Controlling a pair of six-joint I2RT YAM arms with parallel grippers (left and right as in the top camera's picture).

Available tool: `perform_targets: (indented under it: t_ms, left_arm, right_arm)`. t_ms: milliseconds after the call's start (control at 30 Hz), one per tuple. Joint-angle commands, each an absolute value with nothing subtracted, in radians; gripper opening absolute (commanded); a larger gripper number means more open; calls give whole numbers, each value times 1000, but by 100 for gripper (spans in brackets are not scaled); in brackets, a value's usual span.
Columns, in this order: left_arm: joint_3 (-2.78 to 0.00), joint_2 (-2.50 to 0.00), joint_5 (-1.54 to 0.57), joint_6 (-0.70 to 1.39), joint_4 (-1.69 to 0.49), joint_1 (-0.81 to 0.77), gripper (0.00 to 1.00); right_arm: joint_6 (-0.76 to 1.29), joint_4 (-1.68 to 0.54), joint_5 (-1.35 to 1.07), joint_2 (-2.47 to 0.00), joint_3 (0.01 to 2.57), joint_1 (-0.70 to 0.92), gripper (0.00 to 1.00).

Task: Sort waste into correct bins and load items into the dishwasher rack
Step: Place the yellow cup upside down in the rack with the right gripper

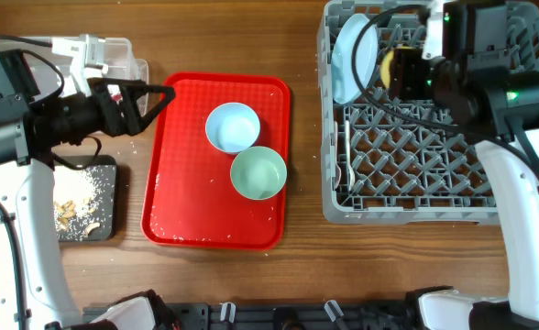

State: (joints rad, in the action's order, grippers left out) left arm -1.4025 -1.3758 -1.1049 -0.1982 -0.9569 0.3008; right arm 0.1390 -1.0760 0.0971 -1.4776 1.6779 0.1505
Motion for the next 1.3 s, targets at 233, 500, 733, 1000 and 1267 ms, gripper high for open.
perform_targets:
  t_ms: [233, 500, 733, 1000, 1267]
  left_arm:
    - [-1407, -1360, -1056, -260, -1000, 305, 100]
    - [-1407, -1360, -1053, -260, -1004, 305, 100]
    - [-1407, -1360, -1053, -259, -1006, 305, 100]
    - [-1407, -1360, -1053, -259, -1015, 305, 100]
    - [-1407, -1348, -686, -262, -1069, 229, 100]
  right_arm:
    - [212, -1157, 75, -1752, 1641, 126, 44]
    - [212, -1081, 44, -1863, 1641, 126, 43]
    - [210, -1055, 44, -1882, 1641, 126, 60]
    - [210, -1056, 44, -1882, 1641, 126, 88]
    - [213, -1173, 43, -1456, 1678, 126, 90]
